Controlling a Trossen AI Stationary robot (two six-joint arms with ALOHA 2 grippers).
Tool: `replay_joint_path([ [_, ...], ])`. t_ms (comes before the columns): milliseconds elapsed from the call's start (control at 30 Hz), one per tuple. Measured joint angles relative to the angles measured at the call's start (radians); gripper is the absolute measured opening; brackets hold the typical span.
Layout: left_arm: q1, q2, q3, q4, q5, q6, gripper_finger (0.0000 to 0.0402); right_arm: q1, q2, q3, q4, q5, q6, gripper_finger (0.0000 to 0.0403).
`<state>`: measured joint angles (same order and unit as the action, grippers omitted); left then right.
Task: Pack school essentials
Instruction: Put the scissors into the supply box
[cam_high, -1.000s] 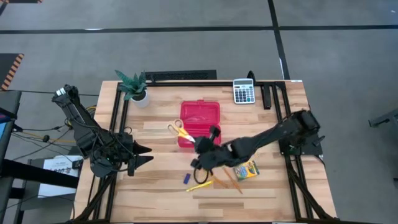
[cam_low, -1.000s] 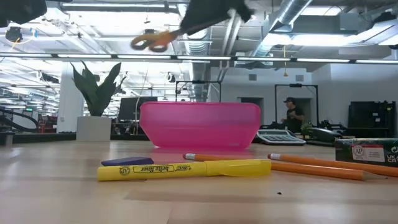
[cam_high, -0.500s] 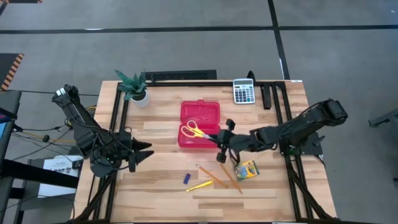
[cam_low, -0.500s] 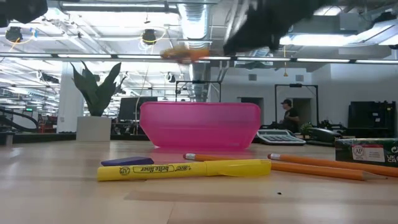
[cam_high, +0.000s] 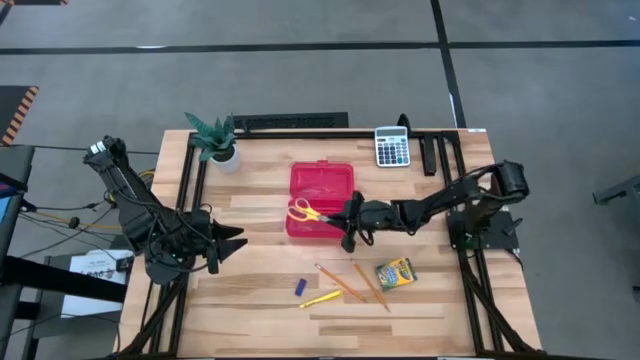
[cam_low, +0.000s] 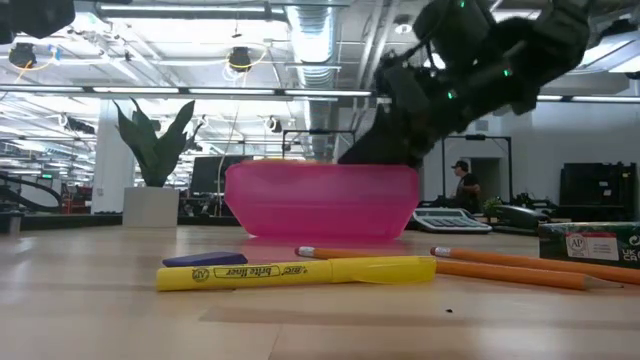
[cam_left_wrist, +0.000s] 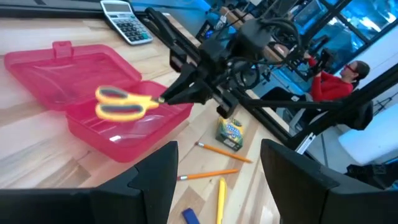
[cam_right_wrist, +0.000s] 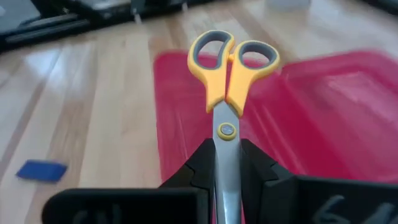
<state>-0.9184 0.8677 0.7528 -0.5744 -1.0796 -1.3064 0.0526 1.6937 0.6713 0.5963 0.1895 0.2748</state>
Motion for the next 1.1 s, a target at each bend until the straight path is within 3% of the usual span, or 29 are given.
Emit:
replay_joint_path([
  [267, 0.0, 0.0, 0.0, -0.017, 0.014, 0.0, 0.021, -0.005, 0.048, 0.001, 0.026, -0.061, 0.042, 0.0052],
  [800, 0.0, 0.0, 0.0, -0.022, 0.019, 0.002, 0.0208, -0.002, 0.047, 0.003, -0.087, -0.056, 0.087, 0.0055],
  [933, 0.0, 0.0, 0.0, -0.022, 0.018, 0.001, 0.0208, -0.005, 0.047, 0.003, -0.116, -0.059, 0.097, 0.0089],
  [1100, 0.0, 0.0, 0.0, -0.021, 0.018, 0.001, 0.0208, -0.007, 0.047, 0.003, -0.122, -0.06, 0.096, 0.0168],
])
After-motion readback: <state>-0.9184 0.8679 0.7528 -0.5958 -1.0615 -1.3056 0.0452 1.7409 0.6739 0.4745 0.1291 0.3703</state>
